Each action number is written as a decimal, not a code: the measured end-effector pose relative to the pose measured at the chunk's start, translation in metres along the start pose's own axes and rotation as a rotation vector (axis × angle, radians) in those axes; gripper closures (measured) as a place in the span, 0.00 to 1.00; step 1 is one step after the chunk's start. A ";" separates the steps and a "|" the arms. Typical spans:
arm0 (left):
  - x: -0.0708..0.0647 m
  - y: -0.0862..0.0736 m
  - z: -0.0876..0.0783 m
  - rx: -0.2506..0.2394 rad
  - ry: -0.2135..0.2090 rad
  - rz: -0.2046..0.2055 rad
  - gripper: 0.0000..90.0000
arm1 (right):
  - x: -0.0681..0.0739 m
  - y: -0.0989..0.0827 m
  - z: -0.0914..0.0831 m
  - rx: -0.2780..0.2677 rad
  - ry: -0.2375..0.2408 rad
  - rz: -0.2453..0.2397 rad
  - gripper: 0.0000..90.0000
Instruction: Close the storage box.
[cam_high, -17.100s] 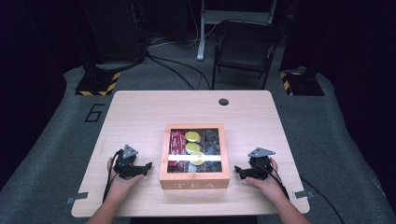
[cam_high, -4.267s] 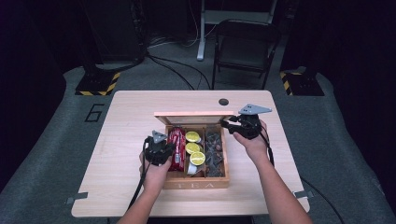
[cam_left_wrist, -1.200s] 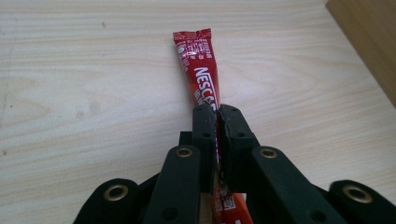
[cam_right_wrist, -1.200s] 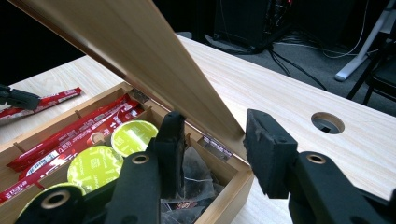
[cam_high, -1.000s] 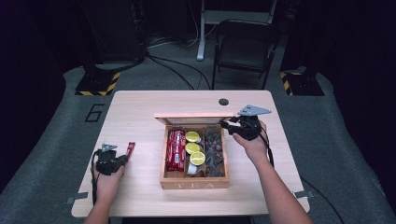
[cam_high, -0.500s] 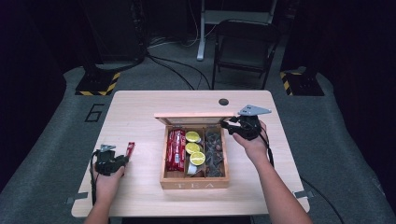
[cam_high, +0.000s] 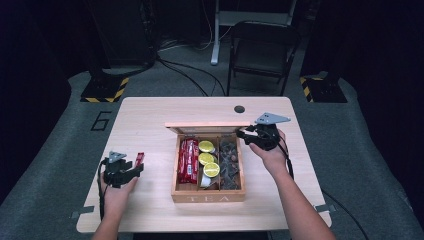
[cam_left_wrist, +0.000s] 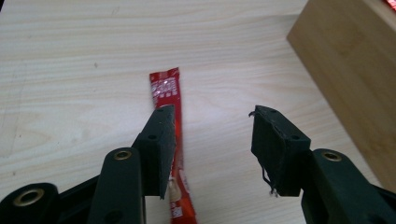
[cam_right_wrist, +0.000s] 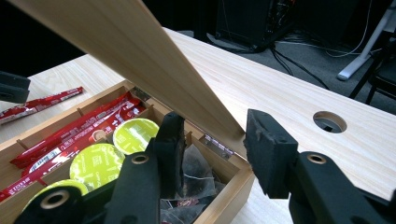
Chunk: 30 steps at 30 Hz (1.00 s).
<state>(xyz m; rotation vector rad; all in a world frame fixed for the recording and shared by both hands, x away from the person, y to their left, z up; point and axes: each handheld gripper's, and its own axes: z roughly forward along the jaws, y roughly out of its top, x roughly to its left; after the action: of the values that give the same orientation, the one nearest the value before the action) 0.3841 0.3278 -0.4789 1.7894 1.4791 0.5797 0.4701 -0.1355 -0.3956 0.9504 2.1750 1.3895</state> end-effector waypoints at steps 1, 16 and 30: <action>-0.001 0.002 -0.003 0.002 -0.011 0.008 0.55 | 0.000 0.000 0.000 0.001 0.003 -0.003 0.64; -0.023 0.017 -0.012 -0.036 -0.081 0.016 0.50 | -0.001 0.000 0.001 -0.003 0.002 0.012 0.64; -0.046 0.049 -0.028 -0.066 -0.155 0.073 0.52 | -0.002 0.000 0.001 -0.006 0.010 0.027 0.64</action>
<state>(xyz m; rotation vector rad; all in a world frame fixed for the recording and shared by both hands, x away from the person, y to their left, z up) 0.3839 0.2867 -0.4188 1.8004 1.2813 0.5077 0.4725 -0.1364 -0.3959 0.9753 2.1716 1.4157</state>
